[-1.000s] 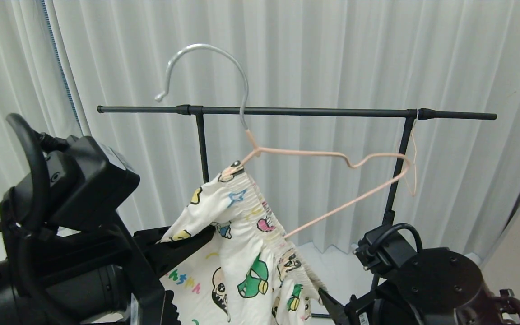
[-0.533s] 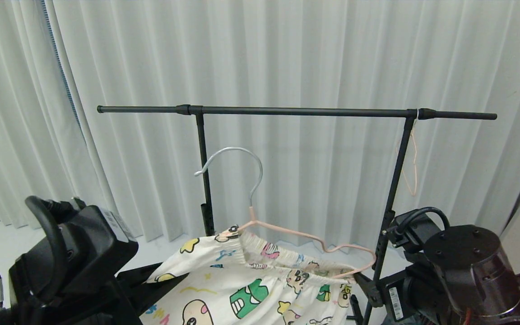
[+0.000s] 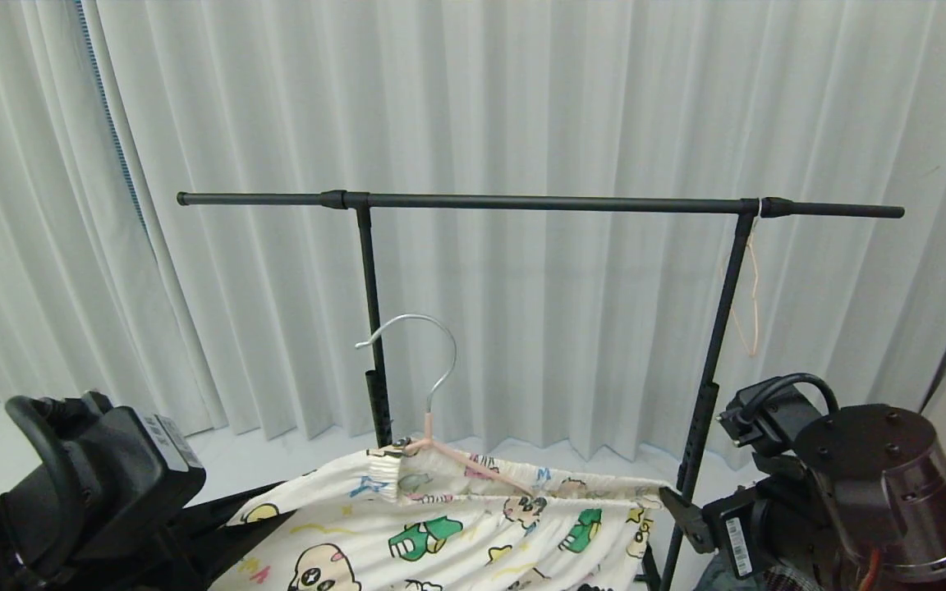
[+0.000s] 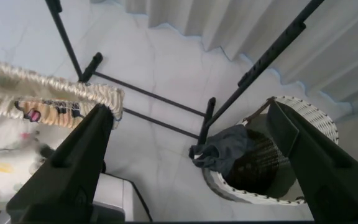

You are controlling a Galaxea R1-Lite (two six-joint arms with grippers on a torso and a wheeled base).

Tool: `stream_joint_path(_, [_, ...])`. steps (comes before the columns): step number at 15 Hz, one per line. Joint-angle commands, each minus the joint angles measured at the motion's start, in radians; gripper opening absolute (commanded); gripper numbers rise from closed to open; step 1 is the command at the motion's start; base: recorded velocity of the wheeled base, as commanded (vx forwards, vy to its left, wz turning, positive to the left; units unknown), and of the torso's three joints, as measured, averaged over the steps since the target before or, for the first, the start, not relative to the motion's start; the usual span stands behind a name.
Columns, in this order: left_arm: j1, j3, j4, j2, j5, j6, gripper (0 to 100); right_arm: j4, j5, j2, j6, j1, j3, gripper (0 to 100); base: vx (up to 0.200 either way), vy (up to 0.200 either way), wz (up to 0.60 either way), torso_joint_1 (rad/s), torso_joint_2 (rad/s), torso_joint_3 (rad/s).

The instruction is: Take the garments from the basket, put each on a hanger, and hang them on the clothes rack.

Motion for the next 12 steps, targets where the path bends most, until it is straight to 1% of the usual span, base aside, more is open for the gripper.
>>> stream_joint_path(1, [0.011, 0.021, -0.002, -0.017, 0.001, 0.016, 0, -0.001, 0.001, -0.014, -0.010, 0.001, -0.007, 100, 0.000, 0.000, 0.00, 0.000, 0.00, 0.000])
stream_joint_path(3, [0.012, 0.035, -0.002, -0.011, 0.002, 0.054, 0, 0.000, 0.019, -0.058, -0.077, 0.002, -0.008, 100, 0.000, 0.000, 0.00, 0.000, 0.00, 0.000])
stream_joint_path(5, [0.014, 0.035, -0.005, 0.008, 0.004, 0.056, 0, 0.005, 0.102, -0.117, -0.133, 0.019, -0.028, 100, 0.000, 0.000, 0.00, 0.000, 0.00, 0.000])
stream_joint_path(6, [0.014, 0.031, -0.013, 0.019, 0.004, 0.051, 0, 0.022, 0.161, -0.153, -0.149, 0.045, -0.042, 100, 0.000, 0.000, 0.00, 0.000, 0.00, 0.000])
stream_joint_path(7, [0.012, 0.032, -0.028, 0.023, 0.002, 0.047, 0, 0.037, 0.194, -0.172, -0.152, 0.063, -0.048, 100, 0.000, 0.000, 0.00, 0.000, 0.00, 0.000])
stream_joint_path(8, [0.012, 0.035, -0.065, 0.031, 0.001, 0.044, 0, 0.068, 0.274, -0.213, -0.166, 0.097, -0.051, 100, 0.000, 0.000, 0.00, 0.000, 0.00, 0.000])
stream_joint_path(10, [0.011, 0.035, -0.112, 0.045, -0.005, 0.044, 0, 0.108, 0.424, -0.271, -0.198, 0.128, -0.053, 100, 0.000, 0.000, 0.00, 0.000, 0.00, 0.000])
stream_joint_path(11, [0.006, 0.037, -0.134, 0.049, -0.007, 0.042, 0, 0.114, 0.483, -0.279, -0.214, 0.131, -0.064, 100, 0.000, 0.000, 0.00, 0.000, 0.00, 0.000])
stream_joint_path(12, [-0.008, 0.037, -0.143, 0.049, -0.021, 0.041, 0, 0.114, 0.510, -0.273, -0.225, 0.131, -0.078, 100, 0.000, 0.000, 0.00, 0.000, 0.00, 0.000])
